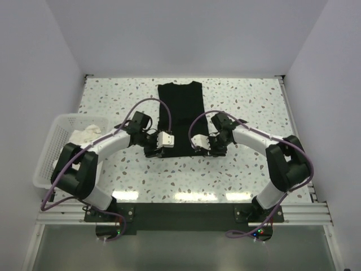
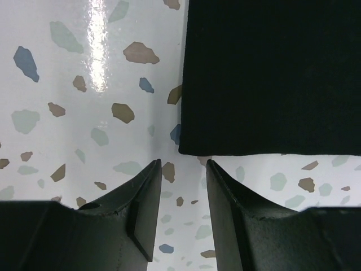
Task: Fold and stack the t-shirts
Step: Fold the tshirt
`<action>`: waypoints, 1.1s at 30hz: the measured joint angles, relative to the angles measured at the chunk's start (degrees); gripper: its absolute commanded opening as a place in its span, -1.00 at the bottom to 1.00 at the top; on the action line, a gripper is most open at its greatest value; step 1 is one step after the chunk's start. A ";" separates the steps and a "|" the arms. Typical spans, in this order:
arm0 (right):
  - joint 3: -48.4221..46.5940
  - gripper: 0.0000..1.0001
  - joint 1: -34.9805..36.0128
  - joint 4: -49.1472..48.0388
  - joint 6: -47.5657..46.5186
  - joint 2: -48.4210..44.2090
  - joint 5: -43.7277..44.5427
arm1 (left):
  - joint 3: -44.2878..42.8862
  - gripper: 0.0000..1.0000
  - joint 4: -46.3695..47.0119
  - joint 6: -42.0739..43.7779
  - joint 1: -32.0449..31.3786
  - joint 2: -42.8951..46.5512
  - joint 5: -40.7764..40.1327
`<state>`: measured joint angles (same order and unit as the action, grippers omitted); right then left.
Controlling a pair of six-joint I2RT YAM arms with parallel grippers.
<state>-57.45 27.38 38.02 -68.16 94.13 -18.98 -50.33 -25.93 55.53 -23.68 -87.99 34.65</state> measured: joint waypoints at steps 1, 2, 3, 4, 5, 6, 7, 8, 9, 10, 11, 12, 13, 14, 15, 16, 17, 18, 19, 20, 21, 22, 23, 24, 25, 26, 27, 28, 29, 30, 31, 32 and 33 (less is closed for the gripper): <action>0.04 -0.18 0.13 -0.42 -0.33 0.07 0.00 | 0.02 0.19 0.42 0.74 -0.20 -0.42 -0.31; 0.04 -0.18 0.31 -0.74 -0.59 0.07 -0.02 | 0.15 0.18 0.96 1.29 -0.44 -0.85 -0.59; 0.04 -0.18 0.52 -1.11 -0.94 0.07 -0.07 | 0.35 0.18 1.42 1.77 -0.63 -1.18 -0.70; 0.07 -0.18 0.74 -1.46 -1.20 0.07 -0.09 | 0.57 0.18 1.73 2.36 -0.87 -1.51 -0.92; 0.11 -0.18 0.96 -1.79 -1.55 0.07 -0.15 | 0.83 0.15 2.12 2.71 -1.11 -1.84 -1.07; 0.22 -0.19 1.20 -1.97 -1.86 0.07 -0.26 | 1.11 0.15 2.49 3.06 -1.29 -2.10 -1.16; 0.31 -0.19 1.36 -2.08 -2.16 0.07 -0.35 | 1.36 0.14 2.78 3.65 -1.57 -2.45 -1.40; 0.48 -0.19 1.60 -2.14 -2.47 0.07 -0.46 | 1.51 0.12 2.84 3.98 -1.81 -2.89 -1.55; 0.61 -0.19 1.73 -2.10 -2.80 0.07 -0.59 | 1.60 0.12 2.86 4.26 -2.01 -3.41 -1.75; 0.70 -0.20 1.88 -2.12 -3.02 0.17 -0.76 | 1.75 0.11 3.10 4.63 -2.19 -3.98 -1.95; 0.70 -0.20 1.92 -2.19 -3.26 0.44 -1.05 | 2.05 0.10 3.28 5.18 -2.27 -4.48 -2.12; 0.70 -0.22 1.97 -2.29 -3.45 0.85 -1.27 | 2.40 0.09 3.32 5.55 -2.34 -4.92 -2.23; 0.70 -0.24 1.99 -2.49 -3.56 1.40 -1.33 | 2.45 0.08 3.43 5.73 -2.34 -5.07 -1.84; 0.70 -0.26 1.99 -2.80 -3.63 2.23 -1.42 | 2.49 0.08 3.63 6.08 -2.34 -5.07 -1.84; 0.63 -0.29 1.99 -2.97 -3.74 3.15 -1.53 | 2.51 0.04 3.78 6.32 -2.34 -5.07 -1.84; 0.26 -0.38 1.97 -3.13 -3.76 3.28 -1.53 | 2.60 0.00 3.96 6.62 -2.34 -5.09 -1.70; 0.24 -0.44 1.97 -3.69 -3.82 3.50 -1.51 | 2.64 -0.10 4.07 6.75 -2.34 -5.11 -1.70; 0.09 -0.51 1.97 -3.87 -3.80 3.65 -1.51 | 2.67 -0.17 4.13 6.93 -2.34 -5.18 -1.62; 0.04 -0.65 1.97 -4.20 -3.85 3.76 -1.46 | 2.67 -0.23 4.20 7.15 -2.34 -5.22 -1.62; 0.04 -0.71 1.97 -4.52 -3.91 3.78 -1.40 | 2.67 -0.42 4.26 7.30 -2.34 -5.29 -1.62; 0.04 -0.79 1.97 -4.98 -3.89 3.80 -1.31 | 2.67 -0.52 4.39 7.37 -2.34 -5.33 -1.66; 0.04 -0.93 1.95 -5.22 -3.87 3.82 -1.25 | 2.67 -0.60 4.55 7.74 -2.34 -5.40 -1.73; 0.04 -0.99 1.95 -5.38 -3.72 3.82 -1.18 | 2.67 -0.74 4.83 8.17 -2.34 -5.40 -1.88; 0.04 -1.00 1.95 -5.49 -3.56 3.80 -1.16 | 2.67 -0.81 5.07 8.46 -2.34 -5.40 -1.95; 0.04 -1.00 1.95 -5.49 -3.39 3.80 -1.16 | 2.64 -0.88 5.11 8.59 -2.34 -5.40 -1.99; 0.04 -1.00 1.95 -5.49 -3.23 3.76 -1.16 | 2.58 -0.95 5.03 8.61 -2.29 -5.40 -1.97; 0.02 -1.00 1.95 -5.49 -3.02 3.76 -1.14 | 2.47 -1.00 4.87 8.59 -2.19 -5.40 -1.97; -0.11 -1.00 1.95 -5.33 -2.73 3.76 -1.11 | 2.23 -1.00 4.50 8.59 -2.08 -5.40 -1.95; -0.39 -1.00 1.92 -5.01 -2.43 3.74 -1.14 | 1.79 -1.00 3.82 8.44 -1.84 -5.42 -1.90; -0.76 -1.00 1.84 -4.39 -2.14 3.76 -1.16 | 1.22 -1.00 2.99 8.22 -1.44 -5.42 -1.77; -1.25 -1.00 1.75 -3.74 -1.81 3.76 -1.22 | 0.35 -1.00 1.99 7.98 -0.94 -5.42 -1.57; -2.14 -1.00 1.68 -2.64 -1.36 3.76 -1.36 | -0.87 -1.00 0.72 7.48 -0.31 -5.44 -1.33; -3.37 -1.00 1.49 -1.51 -0.94 3.76 -1.55 | -2.21 -1.00 -0.26 7.04 0.37 -5.44 -0.98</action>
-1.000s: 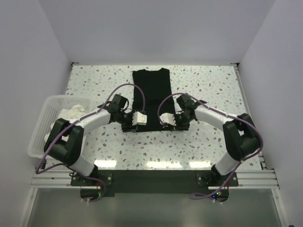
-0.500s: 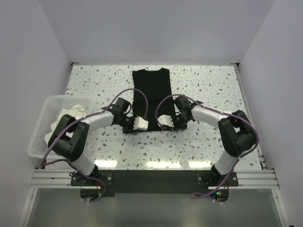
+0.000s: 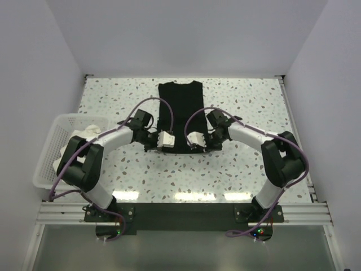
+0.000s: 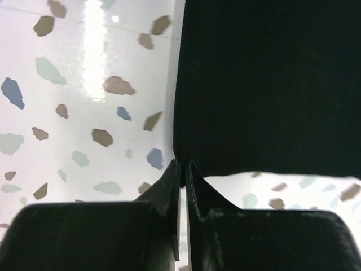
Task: Fold and stack the t-shirts
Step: Fold the tshirt
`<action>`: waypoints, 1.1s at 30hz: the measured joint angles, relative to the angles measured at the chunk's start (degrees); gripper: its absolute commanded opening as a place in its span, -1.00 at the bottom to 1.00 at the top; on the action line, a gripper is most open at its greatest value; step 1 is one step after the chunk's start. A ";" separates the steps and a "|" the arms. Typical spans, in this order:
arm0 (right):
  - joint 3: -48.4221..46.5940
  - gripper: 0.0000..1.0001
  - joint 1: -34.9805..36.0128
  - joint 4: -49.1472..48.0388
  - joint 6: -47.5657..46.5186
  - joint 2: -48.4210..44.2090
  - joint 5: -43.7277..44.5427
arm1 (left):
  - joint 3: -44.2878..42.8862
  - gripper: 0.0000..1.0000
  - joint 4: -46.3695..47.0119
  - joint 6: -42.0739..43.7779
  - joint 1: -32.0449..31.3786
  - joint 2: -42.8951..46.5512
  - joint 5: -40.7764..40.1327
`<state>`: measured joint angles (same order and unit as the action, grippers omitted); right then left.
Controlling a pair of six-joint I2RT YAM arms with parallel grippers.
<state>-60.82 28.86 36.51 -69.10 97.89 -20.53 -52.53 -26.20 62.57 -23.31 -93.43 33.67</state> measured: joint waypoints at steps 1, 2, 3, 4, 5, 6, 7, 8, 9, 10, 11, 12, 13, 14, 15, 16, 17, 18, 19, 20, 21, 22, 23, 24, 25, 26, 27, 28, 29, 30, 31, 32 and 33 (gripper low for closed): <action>-1.42 -1.00 -0.35 0.92 0.48 0.00 -0.11 | -1.53 -1.00 -0.83 -0.50 0.72 0.00 0.33; -3.21 -1.00 -0.83 2.12 1.03 0.00 -0.24 | -3.39 -1.00 -1.77 -0.98 1.51 -0.07 0.55; -5.09 -1.00 -1.40 3.13 1.53 0.00 -0.44 | -5.29 -1.00 -2.29 -1.55 2.25 -0.11 0.81; -7.15 -1.00 -2.08 4.00 2.08 0.00 -0.68 | -7.21 -1.00 -2.71 -2.01 2.93 -0.11 1.05; -8.72 -1.00 -2.56 4.50 2.43 0.00 -1.09 | -9.11 -1.00 -3.08 -2.54 3.52 -0.11 1.20; -10.64 -1.00 -3.15 5.16 2.95 0.00 -1.42 | -10.45 -1.00 -3.15 -3.02 3.91 -0.11 1.31; -12.26 -1.00 -3.58 5.68 3.45 0.00 -1.64 | -11.93 -1.00 -3.23 -3.41 4.26 -0.11 1.36; -13.77 -1.00 -4.02 6.36 3.82 -0.02 -1.81 | -13.11 -1.00 -3.23 -3.69 4.57 -0.11 1.36; -15.06 -1.00 -4.33 6.97 4.15 0.00 -1.95 | -14.01 -1.00 -3.21 -4.07 4.68 -0.11 1.33; -16.04 -1.00 -4.52 7.43 4.31 0.00 -1.97 | -14.58 -1.00 -3.17 -4.52 4.81 -0.11 1.27; -16.72 -1.00 -4.61 7.76 4.52 -0.02 -1.97 | -14.86 -1.00 -3.15 -4.81 4.85 -0.11 1.20; -17.09 -1.00 -4.61 8.02 4.63 -0.02 -1.99 | -14.86 -1.00 -3.17 -5.01 4.87 -0.09 1.16; -17.11 -1.00 -4.59 8.20 4.72 -0.02 -2.05 | -14.84 -1.00 -3.45 -5.05 4.87 -0.09 1.14; -17.09 -1.00 -4.59 8.83 4.83 -0.02 -2.14 | -14.75 -1.00 -3.54 -5.05 4.87 0.00 1.14; -16.90 -1.00 -4.59 9.40 4.96 -0.15 -2.32 | -14.38 -1.00 -3.52 -5.05 4.85 0.31 1.11; -16.39 -1.00 -4.52 9.70 5.07 -0.52 -2.56 | -13.70 -1.00 -3.56 -5.05 4.85 0.92 1.14; -15.56 -1.00 -4.42 9.99 5.16 -1.25 -2.80 | -12.68 -1.00 -3.56 -5.03 4.74 1.97 1.18; -14.25 -1.00 -4.31 10.10 5.25 -2.54 -3.06 | -11.45 -1.00 -3.93 -5.01 4.55 3.19 1.29; -12.90 -1.00 -4.04 10.71 5.29 -4.07 -3.26 | -10.27 -1.00 -4.42 -5.01 4.35 4.55 1.42; -11.54 -1.00 -3.69 11.21 5.33 -5.79 -3.45 | -8.57 -1.00 -5.11 -4.98 3.80 6.60 1.81; -10.21 -1.00 -3.37 11.47 5.44 -7.43 -3.56 | -7.37 -1.00 -5.62 -4.96 3.26 8.07 1.92; -8.37 -1.00 -2.69 12.46 5.70 -10.10 -3.87 | -5.31 -1.00 -6.34 -4.96 2.29 10.71 2.19; -6.97 -1.00 -2.21 13.57 6.01 -12.46 -4.31 | -4.09 -1.00 -7.41 -4.96 1.64 12.63 2.47; -5.86 -1.00 -1.64 14.71 6.32 -14.67 -4.70 | -2.69 -1.00 -8.85 -4.96 0.70 15.06 2.80; -4.96 -1.00 -0.94 16.15 6.82 -17.07 -5.01 | -1.73 -1.00 -10.62 -4.98 -0.09 17.51 3.48; -4.42 -1.00 -0.46 17.38 7.26 -18.88 -5.51 | -1.22 -1.00 -12.72 -5.01 -0.61 19.71 4.13; -4.09 -1.00 0.13 18.95 7.80 -21.07 -6.12 | -1.09 -1.00 -14.80 -5.01 -0.87 21.73 4.94; -4.07 -1.00 0.66 20.37 8.48 -23.04 -6.67 | -1.11 -1.00 -16.46 -5.03 -0.96 23.47 5.81; -4.11 -1.00 0.96 21.49 9.14 -24.76 -7.50 | -1.29 -1.00 -18.21 -5.14 -0.98 25.05 6.62; -4.26 -1.00 1.16 22.71 9.57 -26.12 -8.07 | -1.49 -1.00 -19.50 -5.25 -0.98 26.10 7.26; -4.63 -1.00 1.18 23.93 10.03 -26.99 -8.66 | -2.14 -1.00 -21.38 -5.60 -0.98 27.04 7.96; -5.35 -1.00 1.18 25.24 10.36 -27.19 -9.05 | -3.19 -1.00 -22.88 -6.05 -1.07 27.50 8.50; -6.21 -1.00 1.18 26.25 10.60 -26.99 -9.18 | -4.66 -1.00 -23.98 -6.36 -1.09 27.56 8.79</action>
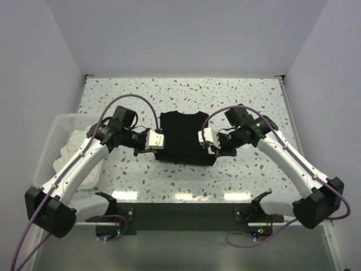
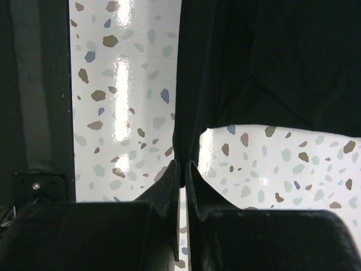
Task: Fold and stack the t-shirts
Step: Fold the tshirt
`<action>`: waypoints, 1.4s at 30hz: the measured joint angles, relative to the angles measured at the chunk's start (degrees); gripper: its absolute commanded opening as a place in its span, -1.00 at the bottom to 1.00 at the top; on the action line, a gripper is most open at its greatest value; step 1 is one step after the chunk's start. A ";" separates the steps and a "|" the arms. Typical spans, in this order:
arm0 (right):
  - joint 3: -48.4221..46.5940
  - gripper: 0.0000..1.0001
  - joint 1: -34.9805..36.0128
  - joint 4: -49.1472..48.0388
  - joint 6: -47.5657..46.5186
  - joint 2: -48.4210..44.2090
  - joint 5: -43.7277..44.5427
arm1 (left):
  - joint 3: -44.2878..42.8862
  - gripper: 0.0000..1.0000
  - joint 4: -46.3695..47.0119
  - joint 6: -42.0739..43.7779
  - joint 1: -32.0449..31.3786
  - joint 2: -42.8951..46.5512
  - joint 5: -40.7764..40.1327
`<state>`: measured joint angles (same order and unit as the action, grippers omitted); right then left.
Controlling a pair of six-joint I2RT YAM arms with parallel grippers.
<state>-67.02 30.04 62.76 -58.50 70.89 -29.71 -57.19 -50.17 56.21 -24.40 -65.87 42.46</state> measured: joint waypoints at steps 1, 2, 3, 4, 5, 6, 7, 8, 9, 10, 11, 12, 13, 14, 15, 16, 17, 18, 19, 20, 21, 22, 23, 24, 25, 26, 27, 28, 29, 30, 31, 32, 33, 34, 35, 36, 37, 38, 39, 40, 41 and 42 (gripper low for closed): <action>-1.16 -1.00 0.00 0.81 0.13 0.66 0.00 | -1.95 -1.00 -1.01 -0.26 0.00 -0.50 -0.07; -2.40 -1.00 -0.13 1.55 0.20 1.60 0.00 | -4.09 -1.00 -1.53 -0.50 0.13 -1.49 -0.20; -3.72 -1.00 -0.31 2.16 0.24 2.99 0.09 | -6.62 -1.00 -2.21 -0.59 0.50 -2.99 -0.26; -5.16 -1.00 -0.61 2.71 0.22 4.66 0.11 | -9.16 -1.00 -2.27 -0.63 1.05 -5.16 -0.35; -6.62 -1.00 -0.87 3.10 0.15 6.67 0.17 | -11.67 -1.00 -2.36 -0.61 1.99 -7.74 -0.28; -8.13 -1.00 -1.25 3.26 0.02 9.05 0.20 | -13.49 -1.00 -2.21 -0.55 2.86 -9.99 -0.24; -9.79 -1.00 -1.75 3.48 -0.15 11.50 0.17 | -15.93 -1.00 -2.43 -0.35 4.44 -13.73 -0.22; -11.23 -1.00 -2.19 3.56 -0.35 13.64 0.15 | -17.84 -1.00 -2.84 0.00 5.57 -16.55 0.02; -13.03 -1.00 -2.89 3.39 -0.68 16.26 0.11 | -20.22 -1.00 -3.23 0.44 6.88 -20.20 0.17; -14.82 -1.00 -3.69 3.23 -1.16 18.99 0.04 | -22.67 -1.00 -3.76 0.68 8.02 -23.82 0.26; -16.68 -1.00 -4.50 3.08 -1.62 21.62 -0.02 | -24.92 -1.00 -3.91 1.05 8.92 -27.02 0.39; -18.73 -1.00 -5.38 3.19 -2.12 24.48 -0.02 | -27.52 -1.00 -4.92 1.51 9.68 -30.27 0.63; -20.83 -1.00 -6.10 3.21 -2.54 27.43 -0.02 | -30.01 -1.00 -5.27 1.84 10.21 -33.29 0.81; -23.10 -1.00 -6.80 3.41 -2.84 30.25 -0.04 | -32.59 -1.00 -5.49 2.01 10.64 -36.09 0.98; -25.59 -1.00 -7.48 3.72 -3.15 33.29 -0.04 | -35.08 -1.00 -5.64 2.14 10.97 -38.71 1.03; -27.93 -1.00 -8.07 3.63 -3.34 36.15 -0.02 | -37.59 -1.00 -5.86 2.40 11.30 -41.44 0.98; -30.12 -1.00 -8.61 3.76 -3.50 38.99 0.00 | -40.26 -1.00 -6.08 2.62 11.58 -44.02 0.98; -32.22 -1.00 -9.05 3.78 -3.56 41.53 0.02 | -42.58 -1.00 -5.97 2.95 11.76 -46.45 0.92; -33.97 -1.00 -9.40 3.74 -3.61 43.78 0.17 | -44.87 -1.00 -5.99 2.95 11.91 -48.96 0.85; -35.80 -1.00 -9.70 3.87 -3.65 46.23 0.26 | -47.17 -1.00 -6.01 2.93 12.00 -51.34 0.83; -37.70 -1.00 -9.97 3.91 -3.65 48.57 0.39 | -49.24 -1.00 -5.73 2.89 12.02 -53.70 0.74; -39.26 -1.00 -10.23 3.74 -3.63 50.80 0.61 | -51.01 -1.00 -5.42 2.78 12.02 -56.04 0.66; -40.57 -1.00 -10.32 3.63 -3.58 52.96 0.90 | -52.22 -1.00 -4.87 2.45 12.02 -58.10 0.55; -41.66 -1.00 -10.45 3.48 -3.48 54.90 1.27 | -52.76 -1.00 -4.42 2.21 12.00 -59.54 0.42; -42.45 -1.00 -10.56 3.17 -3.39 56.74 1.66 | -52.87 -1.00 -4.09 1.77 11.98 -61.35 0.15; -42.93 -1.00 -10.58 2.75 -3.23 58.42 1.95 | -52.68 -1.00 -4.02 1.42 11.96 -62.69 -0.07; -43.15 -1.00 -10.58 2.43 -3.17 59.60 2.16 | -52.06 -1.00 -3.67 1.27 11.89 -63.43 -0.28; -43.23 -1.00 -10.58 2.01 -3.06 60.87 2.36 | -50.75 -1.00 -3.15 1.14 11.82 -63.91 -0.52; -43.23 -1.00 -10.58 1.73 -2.91 61.81 2.49 | -48.96 -1.00 -2.78 0.81 11.72 -64.00 -0.72; -43.39 -1.00 -10.60 1.77 -2.75 61.92 2.38 | -46.97 -1.00 -2.36 0.37 11.58 -63.98 -0.72; -43.12 -1.00 -10.60 1.29 -2.69 61.68 2.69 | -44.11 -1.00 -1.14 0.09 11.34 -63.32 -0.31; -43.01 -1.00 -10.60 1.22 -2.67 61.68 2.75 | -42.34 -1.00 -0.33 0.02 11.21 -62.66 0.37; -42.16 -1.00 -10.56 0.55 -2.62 61.22 2.73 | -39.28 -1.00 1.27 -0.31 10.97 -60.87 0.61; -40.50 -1.00 -10.56 -0.48 -2.62 60.19 2.78 | -36.20 -1.00 2.19 -0.46 10.71 -58.69 0.52; -38.21 -1.00 -10.45 -1.46 -2.64 58.77 2.82 | -32.30 -1.00 3.34 -0.87 10.43 -56.30 0.63; -35.80 -1.00 -10.25 -2.14 -2.69 57.42 2.78 | -28.13 -1.00 4.09 -1.11 10.08 -53.83 0.90; -33.09 -1.00 -9.90 -2.84 -2.71 55.82 2.64 | -24.30 -1.00 4.26 -1.27 9.62 -51.32 1.27; -29.77 -1.00 -9.40 -3.87 -2.75 53.79 2.43 | -20.76 -1.00 4.28 -1.44 9.16 -49.00 1.44; -27.26 -1.00 -8.94 -4.02 -2.82 52.19 2.32 | -17.35 -1.00 4.57 -1.62 8.59 -46.62 1.73; -23.93 -1.00 -8.24 -4.15 -2.75 49.99 1.95 | -14.91 -1.00 4.57 -1.70 8.22 -44.81 1.95; -20.48 -1.00 -7.61 -4.35 -2.69 47.80 1.62 | -12.11 -1.00 4.50 -1.79 7.87 -42.69 2.16; -17.62 -1.00 -6.86 -3.96 -2.51 45.83 1.20 | -9.73 -1.00 4.48 -1.81 7.74 -40.63 2.49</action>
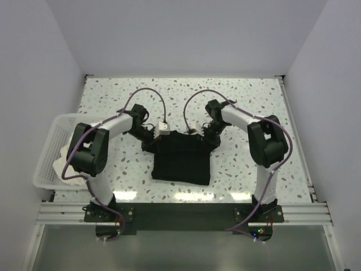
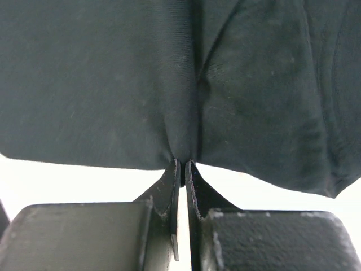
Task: Fold and stack the t-shirts
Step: Fold the tshirt
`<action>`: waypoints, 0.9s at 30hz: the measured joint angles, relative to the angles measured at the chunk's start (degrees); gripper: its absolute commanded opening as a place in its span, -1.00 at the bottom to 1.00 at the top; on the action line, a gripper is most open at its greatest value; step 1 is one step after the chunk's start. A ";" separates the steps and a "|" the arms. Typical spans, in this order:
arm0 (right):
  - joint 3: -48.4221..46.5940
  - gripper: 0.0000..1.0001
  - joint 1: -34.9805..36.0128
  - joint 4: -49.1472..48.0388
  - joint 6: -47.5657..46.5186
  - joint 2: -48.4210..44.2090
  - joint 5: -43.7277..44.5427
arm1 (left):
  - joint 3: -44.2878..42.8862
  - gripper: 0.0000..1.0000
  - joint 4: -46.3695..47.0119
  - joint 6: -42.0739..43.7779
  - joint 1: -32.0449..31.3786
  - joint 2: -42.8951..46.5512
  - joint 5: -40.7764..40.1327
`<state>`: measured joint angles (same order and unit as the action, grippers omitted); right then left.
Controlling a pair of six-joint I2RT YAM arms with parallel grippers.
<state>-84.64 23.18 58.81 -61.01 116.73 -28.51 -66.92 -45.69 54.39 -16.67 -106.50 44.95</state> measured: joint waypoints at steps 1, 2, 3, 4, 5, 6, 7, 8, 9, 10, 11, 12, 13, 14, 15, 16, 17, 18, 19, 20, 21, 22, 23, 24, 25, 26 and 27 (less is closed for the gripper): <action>2.27 -1.00 0.74 0.44 0.20 -1.75 -0.66 | 1.97 -1.00 -0.09 -0.02 0.02 2.03 0.37; 4.09 -0.92 1.33 0.59 0.44 -3.34 -1.31 | 3.23 -0.93 -0.17 0.02 0.04 3.65 0.66; 5.33 -0.72 1.66 0.87 0.72 -4.76 -1.75 | 4.02 -0.62 -0.15 0.04 0.11 4.96 0.83; 5.84 -0.33 1.79 1.49 1.29 -5.84 -2.29 | 4.74 -0.49 -0.09 0.37 0.13 6.47 1.07; 5.88 -0.18 1.79 1.92 2.05 -6.69 -2.64 | 5.03 -0.40 -0.17 0.48 0.13 7.76 1.16; 5.86 -0.07 1.66 2.08 2.32 -7.52 -2.64 | 5.03 -0.24 -0.17 0.90 0.13 8.85 1.20; 5.64 0.03 1.44 2.54 2.91 -8.24 -2.71 | 5.01 -0.18 0.04 1.36 0.17 9.88 1.25; 5.09 0.04 1.07 3.19 3.67 -8.66 -2.80 | 4.96 -0.13 0.09 1.88 0.22 10.75 1.42; 4.52 0.04 0.74 3.34 4.52 -8.85 -3.02 | 4.87 -0.10 0.24 2.19 0.17 11.52 1.57; 3.52 0.01 0.31 3.39 5.90 -8.94 -3.34 | 4.72 -0.10 0.61 2.32 0.04 12.11 1.73; 2.14 -0.03 -0.28 3.48 7.45 -8.92 -3.96 | 4.42 -0.10 0.94 2.36 -0.17 12.44 1.81; 0.72 -0.06 -0.87 3.34 9.22 -8.79 -4.63 | 3.91 -0.10 1.64 2.40 -0.70 12.66 1.95; -1.14 -0.15 -1.44 3.34 11.32 -8.61 -5.53 | 3.34 -0.10 2.58 2.34 -1.38 12.68 1.99; -3.19 -0.20 -1.88 3.10 13.44 -8.22 -6.29 | 2.64 -0.10 4.09 2.32 -2.62 12.63 1.99; -5.03 -0.24 -2.27 2.29 16.00 -7.63 -7.30 | 2.25 -0.10 5.05 2.21 -3.52 12.50 2.01; -6.34 -0.31 -2.47 1.46 18.32 -7.15 -8.17 | 1.66 -0.10 6.16 2.16 -4.81 12.17 2.05; -7.45 -0.36 -2.60 -0.09 21.14 -6.45 -9.07 | 1.05 -0.10 7.52 2.12 -6.05 11.56 2.25; -8.15 -0.40 -2.64 -1.86 24.26 -5.70 -10.03 | 0.42 -0.10 8.87 1.92 -7.19 10.60 2.43; -8.46 -0.46 -2.62 -3.65 27.39 -4.87 -10.84 | -0.15 -0.10 10.29 1.66 -8.28 9.44 2.60; -8.68 -0.49 -2.58 -5.18 30.27 -3.89 -11.61 | -0.57 -0.10 11.56 1.60 -9.11 8.15 2.73; -8.90 -0.52 -2.56 -6.69 33.29 -2.73 -12.24 | -0.98 -0.11 12.37 1.51 -9.75 6.82 2.84; -9.09 -0.56 -2.49 -8.35 36.83 -1.16 -13.16 | -1.36 -0.11 13.25 1.49 -10.19 5.27 2.89; -9.31 -0.57 -2.45 -9.49 38.99 -0.09 -13.57 | -1.44 -0.11 13.79 1.44 -10.43 4.31 2.84; -9.35 -0.60 -2.43 -10.97 41.81 1.29 -14.16 | -1.46 -0.11 14.47 1.16 -10.64 3.23 2.89; -9.38 -0.66 -2.43 -12.28 44.28 2.49 -14.75 | -1.46 -0.11 14.97 0.96 -10.88 2.32 2.89; -9.38 -0.68 -2.40 -13.42 46.49 3.58 -15.04 | -1.46 -0.11 15.34 0.70 -11.06 1.55 2.89; -9.35 -0.69 -2.40 -14.47 48.74 4.50 -15.45 | -1.46 -0.12 15.63 0.61 -11.17 1.07 2.86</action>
<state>-94.00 20.78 44.34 -12.27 121.23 -43.97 -68.38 -30.06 55.00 -27.83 -105.43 47.81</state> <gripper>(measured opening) 0.172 0.445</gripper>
